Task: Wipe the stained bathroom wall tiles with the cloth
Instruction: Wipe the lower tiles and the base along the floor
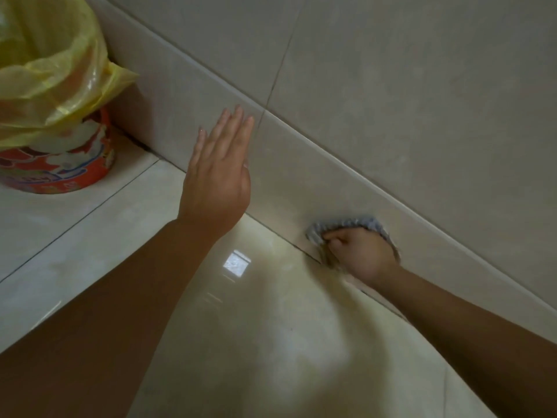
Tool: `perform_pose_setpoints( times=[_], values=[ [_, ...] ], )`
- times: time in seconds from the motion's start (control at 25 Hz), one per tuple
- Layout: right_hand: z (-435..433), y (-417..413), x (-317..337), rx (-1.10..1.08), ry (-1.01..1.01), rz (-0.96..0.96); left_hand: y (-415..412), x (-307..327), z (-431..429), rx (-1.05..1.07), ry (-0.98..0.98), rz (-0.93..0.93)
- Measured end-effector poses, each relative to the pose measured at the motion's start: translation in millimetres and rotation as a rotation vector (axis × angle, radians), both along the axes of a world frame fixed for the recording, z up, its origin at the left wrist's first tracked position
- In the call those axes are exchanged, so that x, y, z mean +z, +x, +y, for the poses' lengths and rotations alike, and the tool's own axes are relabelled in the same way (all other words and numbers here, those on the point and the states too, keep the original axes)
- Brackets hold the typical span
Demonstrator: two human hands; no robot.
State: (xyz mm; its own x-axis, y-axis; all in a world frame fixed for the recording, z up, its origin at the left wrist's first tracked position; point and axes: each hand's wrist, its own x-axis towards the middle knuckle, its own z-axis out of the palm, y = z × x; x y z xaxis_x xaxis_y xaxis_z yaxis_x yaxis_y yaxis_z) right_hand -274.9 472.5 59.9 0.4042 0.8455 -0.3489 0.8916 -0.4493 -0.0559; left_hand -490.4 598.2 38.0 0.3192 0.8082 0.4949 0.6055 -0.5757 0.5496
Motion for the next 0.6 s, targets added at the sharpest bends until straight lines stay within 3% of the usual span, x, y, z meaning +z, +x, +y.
perform_pose_setpoints(
  times=[0.12, 0.2, 0.4, 0.6],
  values=[
    [39, -33, 22, 0.002, 0.220, 0.047, 7, 9, -3, -0.013, 0.014, -0.017],
    [61, -51, 20, 0.029, 0.252, 0.129, 9, 12, -4, -0.019, 0.020, -0.022],
    [66, -45, -14, 0.103, 0.100, 0.301, 11, 13, -7, -0.032, 0.019, -0.014],
    [0, 4, -32, 0.031, -0.138, 0.181, 16, 11, -11, -0.046, 0.010, 0.002]
  ],
)
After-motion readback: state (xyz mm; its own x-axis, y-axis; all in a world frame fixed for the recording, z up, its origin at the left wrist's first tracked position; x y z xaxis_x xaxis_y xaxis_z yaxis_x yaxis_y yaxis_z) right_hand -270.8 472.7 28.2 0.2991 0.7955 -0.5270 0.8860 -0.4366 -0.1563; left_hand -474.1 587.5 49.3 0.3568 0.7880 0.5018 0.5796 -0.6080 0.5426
